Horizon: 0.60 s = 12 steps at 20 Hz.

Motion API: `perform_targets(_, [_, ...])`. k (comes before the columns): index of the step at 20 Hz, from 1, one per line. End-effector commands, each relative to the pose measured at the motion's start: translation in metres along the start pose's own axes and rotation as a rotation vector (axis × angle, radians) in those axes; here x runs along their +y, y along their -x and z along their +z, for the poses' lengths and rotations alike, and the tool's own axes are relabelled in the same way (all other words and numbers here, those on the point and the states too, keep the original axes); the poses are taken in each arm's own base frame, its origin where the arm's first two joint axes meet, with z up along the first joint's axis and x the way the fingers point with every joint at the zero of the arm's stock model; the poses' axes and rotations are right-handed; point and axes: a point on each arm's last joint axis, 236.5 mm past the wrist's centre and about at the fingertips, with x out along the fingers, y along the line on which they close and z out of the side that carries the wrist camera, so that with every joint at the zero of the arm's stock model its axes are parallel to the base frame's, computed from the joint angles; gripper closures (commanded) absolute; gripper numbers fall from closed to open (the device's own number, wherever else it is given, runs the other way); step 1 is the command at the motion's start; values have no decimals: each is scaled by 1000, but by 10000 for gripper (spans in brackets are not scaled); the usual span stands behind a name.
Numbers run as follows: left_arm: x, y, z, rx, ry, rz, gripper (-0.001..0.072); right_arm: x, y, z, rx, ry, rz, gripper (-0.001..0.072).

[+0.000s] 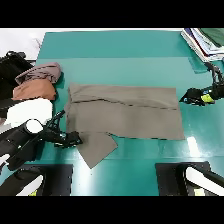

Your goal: Fold the shirts.

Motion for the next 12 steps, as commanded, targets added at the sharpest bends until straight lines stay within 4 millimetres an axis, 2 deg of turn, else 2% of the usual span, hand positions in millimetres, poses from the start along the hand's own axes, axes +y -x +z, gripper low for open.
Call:
perform_targets(1, [-14,-6,-2,-12,0,-31,677,-15,3,-15,49,-29,-10,338])
perform_targets(3, [-17,-3,-3,-3,-20,-30,682,-46,2,-39,94,-113,-53,338])
perform_targets(4, [-18,1,-3,5,-37,-23,682,-66,-2,-57,121,-173,-79,337])
perform_targets(5, [-18,4,-1,5,-57,-11,682,-84,-8,-80,155,-246,-92,291])
perform_targets(6, [-18,8,3,-4,-82,7,682,-95,-16,-102,188,-324,-80,172])
perform_targets(7, [-17,13,8,-15,-108,27,682,-104,-27,-124,218,-413,-57,161])
perform_targets(8, [-19,17,13,-28,-125,35,682,-107,-37,-142,245,-482,-29,169])
perform_targets(9, [-23,20,17,-37,-133,32,682,-105,-49,-156,267,-547,11,249])
perform_targets(11, [-27,24,21,-51,-141,26,682,-95,-72,-169,283,-626,86,266])
perform_targets(12, [-28,24,20,-47,-141,26,682,-91,-81,-168,278,-644,108,266])
